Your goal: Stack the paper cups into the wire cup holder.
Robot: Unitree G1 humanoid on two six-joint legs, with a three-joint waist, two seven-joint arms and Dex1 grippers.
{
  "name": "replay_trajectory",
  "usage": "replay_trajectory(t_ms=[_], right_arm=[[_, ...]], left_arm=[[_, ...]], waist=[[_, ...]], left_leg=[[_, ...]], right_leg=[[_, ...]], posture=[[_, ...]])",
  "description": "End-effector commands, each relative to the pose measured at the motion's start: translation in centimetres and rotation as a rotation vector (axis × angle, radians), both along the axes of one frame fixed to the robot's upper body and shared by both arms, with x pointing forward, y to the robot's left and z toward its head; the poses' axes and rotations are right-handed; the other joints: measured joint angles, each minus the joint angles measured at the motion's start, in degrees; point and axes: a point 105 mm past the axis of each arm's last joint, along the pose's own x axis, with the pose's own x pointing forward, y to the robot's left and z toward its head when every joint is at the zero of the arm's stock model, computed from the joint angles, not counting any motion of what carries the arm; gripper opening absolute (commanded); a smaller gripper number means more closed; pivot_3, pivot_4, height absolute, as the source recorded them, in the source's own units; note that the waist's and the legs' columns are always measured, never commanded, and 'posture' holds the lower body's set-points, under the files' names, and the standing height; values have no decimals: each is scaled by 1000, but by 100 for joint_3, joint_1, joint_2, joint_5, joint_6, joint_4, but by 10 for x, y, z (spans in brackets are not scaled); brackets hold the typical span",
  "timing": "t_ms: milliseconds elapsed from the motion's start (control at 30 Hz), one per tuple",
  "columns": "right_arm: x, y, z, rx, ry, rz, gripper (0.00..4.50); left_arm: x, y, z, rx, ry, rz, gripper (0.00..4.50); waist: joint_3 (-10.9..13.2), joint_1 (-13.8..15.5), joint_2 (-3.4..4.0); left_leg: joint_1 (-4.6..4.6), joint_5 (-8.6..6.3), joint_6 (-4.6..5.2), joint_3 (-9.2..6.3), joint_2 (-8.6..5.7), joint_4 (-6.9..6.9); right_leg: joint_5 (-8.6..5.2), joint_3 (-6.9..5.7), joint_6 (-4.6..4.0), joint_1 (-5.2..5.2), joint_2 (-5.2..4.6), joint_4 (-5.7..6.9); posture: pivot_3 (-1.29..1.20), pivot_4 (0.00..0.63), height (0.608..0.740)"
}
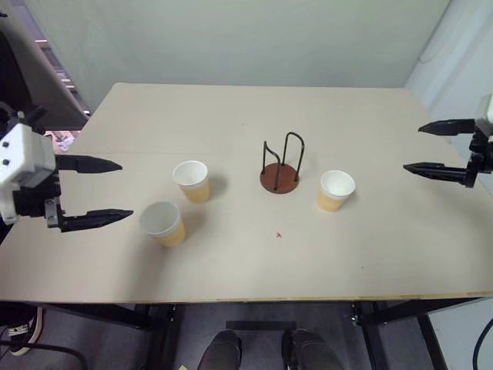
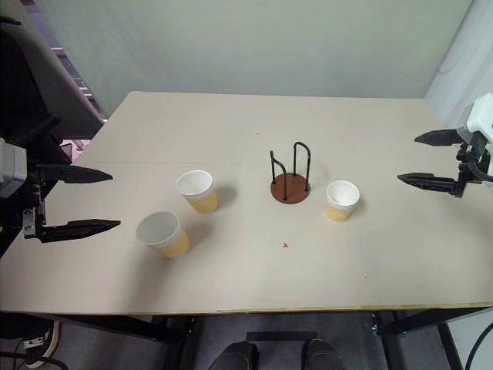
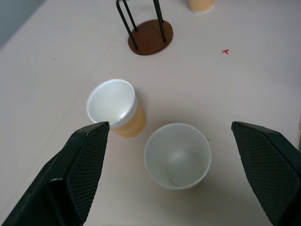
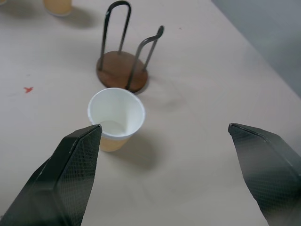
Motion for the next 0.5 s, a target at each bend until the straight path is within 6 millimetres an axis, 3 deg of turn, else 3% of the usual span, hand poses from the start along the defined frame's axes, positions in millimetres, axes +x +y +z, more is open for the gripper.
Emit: replay_trajectory(t_ms=[33, 200, 267, 333, 400, 500], right_arm=[[-11, 3, 18, 3, -64, 8, 4500], [-14, 11, 20, 37, -77, 28, 4500], [-10, 34, 26, 113, -108, 80, 4500], [1, 73, 26, 219, -135, 118, 4500], [15, 112, 15, 283, -115, 98, 4500], [23, 144, 1, 300, -96, 64, 4500]], left_arm=[[3, -3, 10, 22, -33, -22, 4460], [8, -7, 12, 21, -43, -45, 4460], [14, -12, 15, 8, -74, -52, 4460], [19, -21, 14, -18, -84, -68, 4460], [23, -31, 3, -10, -65, -88, 4460], [25, -36, -8, 8, -46, -91, 4460]], waist=[[1, 2, -1], [1, -1, -1], [0, -4, -1], [1, -63, 0], [-1, -145, 3], [1, -160, 2]], left_leg=[[-3, 0, 0, 0, 0, 1], [-5, 0, 0, 3, 0, 3], [-5, 0, 0, 3, 0, 3], [2, 2, -1, 7, 1, 3], [6, 3, -1, 21, 12, 3], [22, 9, -1, 24, 34, 11]], right_leg=[[0, 0, 0, 0, 0, -1], [0, 1, 1, -1, 0, -3], [0, 2, 1, -1, 0, -1], [0, 3, 0, -1, 3, 3], [1, 9, -2, 13, 10, 4], [4, 13, -3, 2, 28, 5]], posture=[[0, 150, 740], [0, 150, 740], [0, 150, 740], [0, 150, 740], [0, 150, 740], [0, 150, 740]])
